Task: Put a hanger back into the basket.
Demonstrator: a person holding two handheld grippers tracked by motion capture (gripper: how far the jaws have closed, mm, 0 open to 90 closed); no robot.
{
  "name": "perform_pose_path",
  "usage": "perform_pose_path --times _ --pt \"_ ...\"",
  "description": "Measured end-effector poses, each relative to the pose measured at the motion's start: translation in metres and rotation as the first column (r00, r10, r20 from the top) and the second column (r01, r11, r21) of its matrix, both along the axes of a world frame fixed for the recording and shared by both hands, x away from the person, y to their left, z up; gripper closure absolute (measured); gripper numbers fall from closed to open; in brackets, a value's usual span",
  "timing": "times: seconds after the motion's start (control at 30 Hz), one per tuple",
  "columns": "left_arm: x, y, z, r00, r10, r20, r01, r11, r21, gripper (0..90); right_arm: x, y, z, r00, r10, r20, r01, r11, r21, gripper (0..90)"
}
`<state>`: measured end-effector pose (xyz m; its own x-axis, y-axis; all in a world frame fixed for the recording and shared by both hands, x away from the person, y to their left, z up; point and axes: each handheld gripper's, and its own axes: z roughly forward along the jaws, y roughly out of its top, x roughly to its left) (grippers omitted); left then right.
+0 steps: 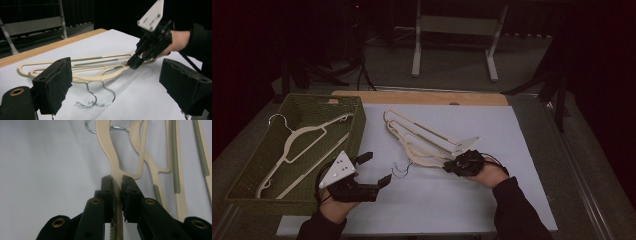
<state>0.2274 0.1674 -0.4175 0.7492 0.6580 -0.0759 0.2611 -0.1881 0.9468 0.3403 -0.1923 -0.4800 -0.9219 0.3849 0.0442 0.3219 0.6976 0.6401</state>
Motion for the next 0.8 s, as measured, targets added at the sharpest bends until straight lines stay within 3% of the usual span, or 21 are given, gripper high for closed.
perform_pose_path --times 0.43,0.67,0.8 --pt "0.001 -0.007 -0.006 0.9984 -0.056 -0.001 0.056 0.9975 0.042 12.8 -0.012 -0.035 0.016 0.9956 0.066 -0.066 -0.06 0.994 0.092 80.9" --pt "0.001 -0.014 -0.012 0.9973 -0.073 -0.007 0.074 0.9955 0.06 12.8 -0.017 -0.044 0.028 0.9921 0.094 -0.083 -0.085 0.9903 0.11 80.9" --pt "-0.001 -0.022 -0.017 0.996 -0.09 0.0 0.089 0.9904 0.106 12.9 -0.02 -0.047 0.034 0.989 0.112 -0.096 -0.103 0.9898 0.098 80.9"
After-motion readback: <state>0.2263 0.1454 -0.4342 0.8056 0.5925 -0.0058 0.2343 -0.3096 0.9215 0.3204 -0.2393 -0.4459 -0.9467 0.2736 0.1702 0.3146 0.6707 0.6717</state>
